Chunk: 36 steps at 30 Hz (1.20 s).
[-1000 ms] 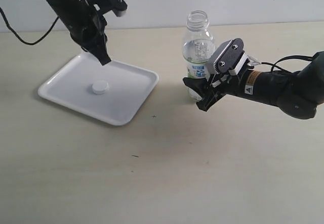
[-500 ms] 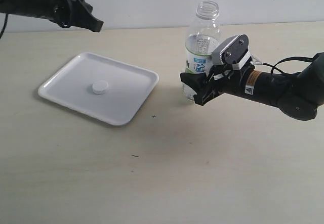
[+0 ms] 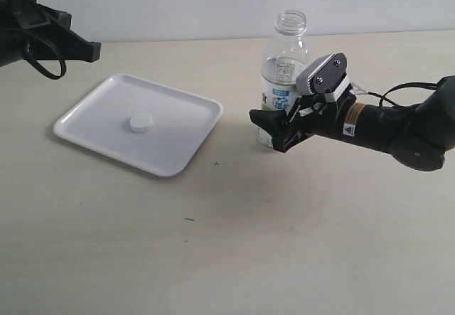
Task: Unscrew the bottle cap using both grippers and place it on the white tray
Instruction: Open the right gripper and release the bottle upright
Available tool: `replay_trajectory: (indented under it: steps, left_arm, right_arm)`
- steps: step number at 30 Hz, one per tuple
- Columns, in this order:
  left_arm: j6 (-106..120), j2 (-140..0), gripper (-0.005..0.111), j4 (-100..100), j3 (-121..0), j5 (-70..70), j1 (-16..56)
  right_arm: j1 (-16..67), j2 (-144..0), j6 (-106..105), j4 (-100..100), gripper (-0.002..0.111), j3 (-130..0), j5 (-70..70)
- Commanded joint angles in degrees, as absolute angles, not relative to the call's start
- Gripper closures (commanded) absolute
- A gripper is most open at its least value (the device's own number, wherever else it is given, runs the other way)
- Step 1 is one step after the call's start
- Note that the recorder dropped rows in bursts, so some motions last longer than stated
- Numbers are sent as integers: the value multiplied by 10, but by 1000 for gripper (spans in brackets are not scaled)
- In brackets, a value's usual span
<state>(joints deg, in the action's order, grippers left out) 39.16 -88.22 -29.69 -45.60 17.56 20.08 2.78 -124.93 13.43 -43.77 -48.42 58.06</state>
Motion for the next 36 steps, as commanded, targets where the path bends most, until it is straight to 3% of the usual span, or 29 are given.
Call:
replay_trajectory:
  steps: [1,15,36]
  left_arm:
    - [386,-877,107,-291,-455,183,201]
    - [385,-877,107,-291,-455,185,201]
    - [385,-877,107,-291,-455,182,201]
  right_arm:
    - [27,-1230,138,-437,28,-484,594]
    - [27,-1149,213,-453,24,-484,456]
    - [27,-1063,258,-503,24,-447,457]
